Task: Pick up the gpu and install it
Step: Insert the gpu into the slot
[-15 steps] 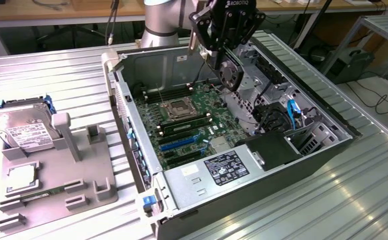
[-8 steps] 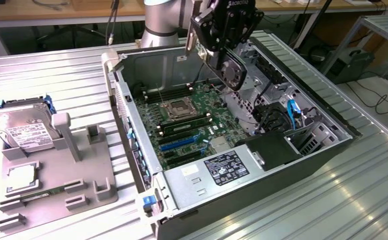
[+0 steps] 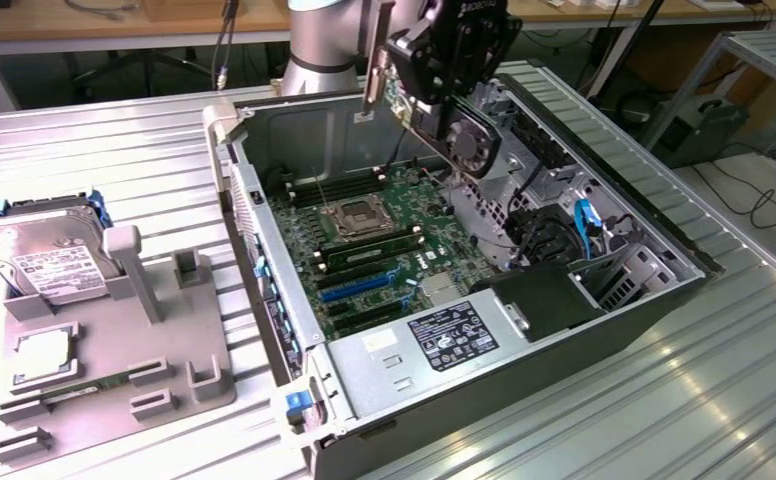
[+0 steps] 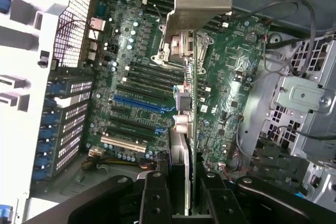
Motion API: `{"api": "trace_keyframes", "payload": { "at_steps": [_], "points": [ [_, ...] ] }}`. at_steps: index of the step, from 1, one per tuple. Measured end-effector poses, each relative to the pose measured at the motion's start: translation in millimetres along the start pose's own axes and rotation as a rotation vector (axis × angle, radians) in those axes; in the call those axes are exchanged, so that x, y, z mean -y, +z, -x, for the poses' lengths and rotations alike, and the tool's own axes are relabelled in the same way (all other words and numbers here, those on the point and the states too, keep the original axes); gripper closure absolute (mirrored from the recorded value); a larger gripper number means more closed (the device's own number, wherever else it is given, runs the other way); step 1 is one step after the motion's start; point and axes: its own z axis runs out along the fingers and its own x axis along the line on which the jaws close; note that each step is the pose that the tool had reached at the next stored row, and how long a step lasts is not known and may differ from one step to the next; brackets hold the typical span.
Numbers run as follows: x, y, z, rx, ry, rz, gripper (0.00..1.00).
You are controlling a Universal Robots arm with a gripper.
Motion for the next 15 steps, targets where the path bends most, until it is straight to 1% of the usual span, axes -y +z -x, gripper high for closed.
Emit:
{"api": "trace_keyframes", "payload": {
  "at_steps": [10, 15],
  "points": [
    [0.0, 0.0, 0.0, 0.0109, -0.149, 0.0020, 0.72],
    [0.0, 0.1, 0.0, 0.0177, -0.244, 0.0033, 0.72]
  ]
}}
